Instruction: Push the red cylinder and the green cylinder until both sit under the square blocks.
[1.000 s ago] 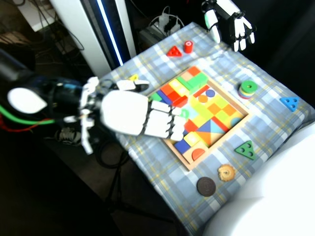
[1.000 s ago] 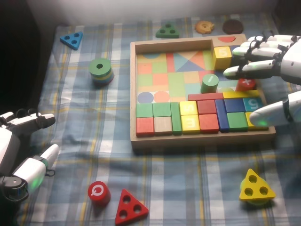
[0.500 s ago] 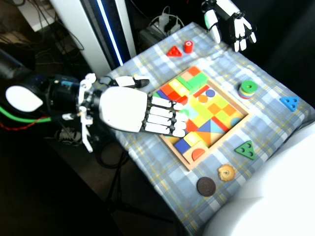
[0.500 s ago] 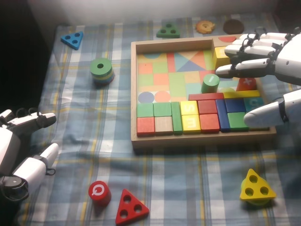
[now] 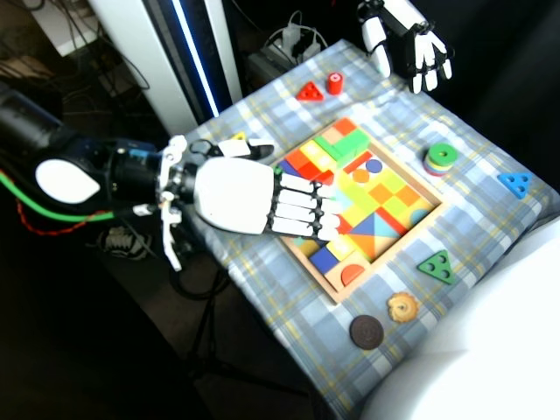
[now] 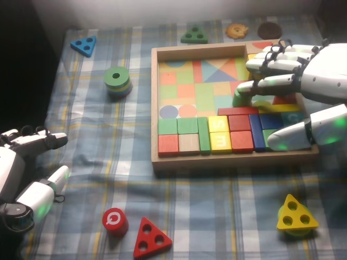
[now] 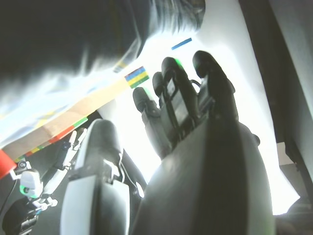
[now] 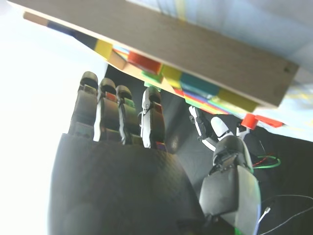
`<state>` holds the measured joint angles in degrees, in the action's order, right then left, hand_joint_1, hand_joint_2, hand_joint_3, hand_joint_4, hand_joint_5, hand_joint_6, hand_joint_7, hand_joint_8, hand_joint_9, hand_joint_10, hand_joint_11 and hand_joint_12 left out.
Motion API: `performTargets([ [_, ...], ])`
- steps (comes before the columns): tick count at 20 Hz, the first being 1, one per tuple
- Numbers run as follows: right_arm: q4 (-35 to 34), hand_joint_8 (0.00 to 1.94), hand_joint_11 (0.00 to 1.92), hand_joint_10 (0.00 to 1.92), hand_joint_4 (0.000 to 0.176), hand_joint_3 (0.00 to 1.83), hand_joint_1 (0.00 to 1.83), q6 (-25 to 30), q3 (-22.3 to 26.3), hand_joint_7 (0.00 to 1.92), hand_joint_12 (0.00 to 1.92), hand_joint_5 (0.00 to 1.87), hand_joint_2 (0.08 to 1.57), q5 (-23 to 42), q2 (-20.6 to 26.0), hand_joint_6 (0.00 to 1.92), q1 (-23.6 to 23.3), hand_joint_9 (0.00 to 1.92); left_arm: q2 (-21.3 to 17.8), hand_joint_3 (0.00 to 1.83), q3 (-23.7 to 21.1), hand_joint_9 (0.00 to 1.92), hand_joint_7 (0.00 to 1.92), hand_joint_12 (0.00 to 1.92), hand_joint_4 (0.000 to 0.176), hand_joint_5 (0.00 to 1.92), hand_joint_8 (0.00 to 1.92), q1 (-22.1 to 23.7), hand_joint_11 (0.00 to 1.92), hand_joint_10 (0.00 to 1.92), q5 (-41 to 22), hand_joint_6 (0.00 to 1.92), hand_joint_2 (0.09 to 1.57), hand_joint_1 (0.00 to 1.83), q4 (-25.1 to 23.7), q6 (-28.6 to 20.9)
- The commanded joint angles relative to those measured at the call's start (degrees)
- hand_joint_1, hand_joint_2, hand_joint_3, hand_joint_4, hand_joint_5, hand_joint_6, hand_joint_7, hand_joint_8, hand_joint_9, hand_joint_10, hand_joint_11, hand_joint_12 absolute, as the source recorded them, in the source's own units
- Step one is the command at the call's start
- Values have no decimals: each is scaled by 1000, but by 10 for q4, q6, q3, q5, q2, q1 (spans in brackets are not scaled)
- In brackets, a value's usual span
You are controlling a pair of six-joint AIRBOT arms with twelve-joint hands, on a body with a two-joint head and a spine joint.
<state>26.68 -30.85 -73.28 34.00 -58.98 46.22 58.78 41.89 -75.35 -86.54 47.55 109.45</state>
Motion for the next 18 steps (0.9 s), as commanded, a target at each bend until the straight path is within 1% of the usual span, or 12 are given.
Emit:
performTargets([
  [1, -13, 0, 0, 0, 127, 3, 0, 0, -2, 0, 0, 219, 941, 52, -3, 4, -8, 0, -2, 0, 2, 456, 498, 389, 14, 672, 1, 4, 0, 4, -60, 2, 1350, 767, -24, -4],
  [3, -9, 0, 0, 0, 126, 6, 0, 0, -2, 0, 0, 226, 949, 47, -4, 6, -8, 0, -3, 3, 2, 441, 484, 323, 13, 663, 0, 4, 0, 1, -60, 2, 1369, 702, -24, -4],
  [5, -6, 0, 0, 0, 108, 9, 0, 0, 1, 0, 0, 221, 961, 41, -1, 3, -8, 0, -4, 0, 2, 444, 475, 343, 15, 673, 2, 4, 0, 2, -60, 3, 1359, 738, -24, -4],
  [6, -5, 0, 0, 0, 95, 9, 0, 0, 4, 0, 0, 230, 962, 39, 4, 7, -8, 0, -4, 0, 2, 460, 498, 446, 15, 680, 6, 4, 0, 7, -59, 3, 1353, 757, -24, -4],
  [9, -4, 1, 0, 0, 108, 2, 0, 0, 18, 3, 0, 237, 951, 31, 26, 7, -8, 0, -4, 1, 2, 468, 506, 482, 4, 690, 3, 6, 0, 6, -58, 3, 1361, 745, -25, -4],
  [11, -5, 0, 0, 0, 104, 4, 0, 0, 28, 1, 0, 233, 956, 29, 35, 4, -8, 0, -4, 1, 1, 466, 506, 473, 3, 703, 1, 6, 0, 4, -59, 4, 1363, 748, -25, -4],
  [13, -9, 0, 0, 0, 118, 0, 0, 0, 34, 0, 0, 233, 932, 28, 43, 3, -3, 0, -4, 0, 1, 436, 493, 413, 16, 690, 0, 6, 0, 0, -60, 0, 1361, 742, -25, -4],
  [14, -12, 0, 0, 0, 123, 0, 0, 0, 36, 0, 0, 237, 933, 28, 47, 5, 1, 0, -4, 2, 1, 433, 491, 387, 14, 686, 0, 6, 0, 0, -61, 0, 1367, 722, -25, -4],
  [15, -16, 0, 0, 0, 141, 0, 0, 0, 39, 0, 0, 225, 927, 28, 52, 0, 5, 0, -4, 1, 1, 423, 473, 308, 10, 687, 2, 6, 0, 2, -60, 0, 1364, 739, -25, -4],
  [16, -19, 0, 0, 0, 158, 0, 0, 0, 40, 0, 0, 208, 916, 28, 55, 0, 7, 0, -4, 0, 1, 438, 480, 363, 6, 693, 3, 6, 0, 7, -60, 1, 1352, 774, -25, -4],
  [17, -22, 0, 0, 0, 160, 0, 0, -1, 42, 0, 0, 207, 911, 28, 59, 1, 8, 0, -4, 0, 1, 433, 476, 363, 10, 681, 1, 6, 0, 4, -60, 1, 1356, 756, -25, -4],
  [18, -23, 0, 0, 0, 150, 0, 0, -1, 44, 0, 0, 213, 928, 28, 61, 4, 9, 0, -4, 6, 1, 428, 462, 350, 14, 667, 2, 6, 0, 1, -61, 3, 1371, 709, -25, -4],
])
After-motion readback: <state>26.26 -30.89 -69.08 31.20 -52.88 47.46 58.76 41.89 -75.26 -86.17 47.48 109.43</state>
